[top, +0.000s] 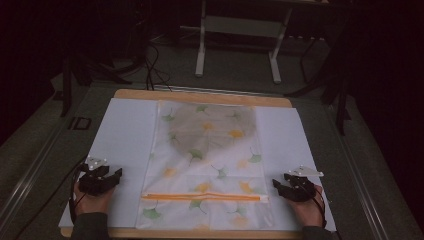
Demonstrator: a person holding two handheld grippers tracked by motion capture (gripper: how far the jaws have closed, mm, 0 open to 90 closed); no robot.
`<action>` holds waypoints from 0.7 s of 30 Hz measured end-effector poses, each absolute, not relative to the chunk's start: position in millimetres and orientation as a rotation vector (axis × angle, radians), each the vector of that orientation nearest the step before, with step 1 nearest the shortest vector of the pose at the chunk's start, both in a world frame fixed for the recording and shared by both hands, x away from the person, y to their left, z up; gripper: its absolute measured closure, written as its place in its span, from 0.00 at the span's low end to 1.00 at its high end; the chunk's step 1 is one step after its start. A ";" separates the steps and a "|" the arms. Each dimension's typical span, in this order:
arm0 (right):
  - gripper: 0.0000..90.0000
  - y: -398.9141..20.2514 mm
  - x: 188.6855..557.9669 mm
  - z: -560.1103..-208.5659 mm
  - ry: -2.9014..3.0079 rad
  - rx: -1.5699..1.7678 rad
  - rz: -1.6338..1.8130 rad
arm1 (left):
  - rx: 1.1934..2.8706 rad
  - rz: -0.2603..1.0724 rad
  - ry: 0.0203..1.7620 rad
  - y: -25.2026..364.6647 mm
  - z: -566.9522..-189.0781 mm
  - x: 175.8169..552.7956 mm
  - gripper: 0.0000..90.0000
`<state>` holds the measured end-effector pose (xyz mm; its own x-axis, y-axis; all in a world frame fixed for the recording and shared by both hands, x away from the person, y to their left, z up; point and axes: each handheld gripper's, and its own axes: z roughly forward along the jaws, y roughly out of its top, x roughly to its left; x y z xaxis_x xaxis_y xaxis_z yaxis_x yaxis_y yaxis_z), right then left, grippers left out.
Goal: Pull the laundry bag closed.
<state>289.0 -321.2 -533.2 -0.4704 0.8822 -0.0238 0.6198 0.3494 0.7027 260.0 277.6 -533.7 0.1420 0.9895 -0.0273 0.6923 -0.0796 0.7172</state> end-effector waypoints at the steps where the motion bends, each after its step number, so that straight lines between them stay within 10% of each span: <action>1: 0.51 -320.4 289.0 -532.7 2.224 1.305 0.891 | 1.839 0.661 1.598 277.8 -531.9 258.5 0.57; 21: 0.51 -303.0 288.9 -515.8 2.384 1.137 0.819 | 1.844 0.692 1.460 272.5 -524.2 247.8 0.57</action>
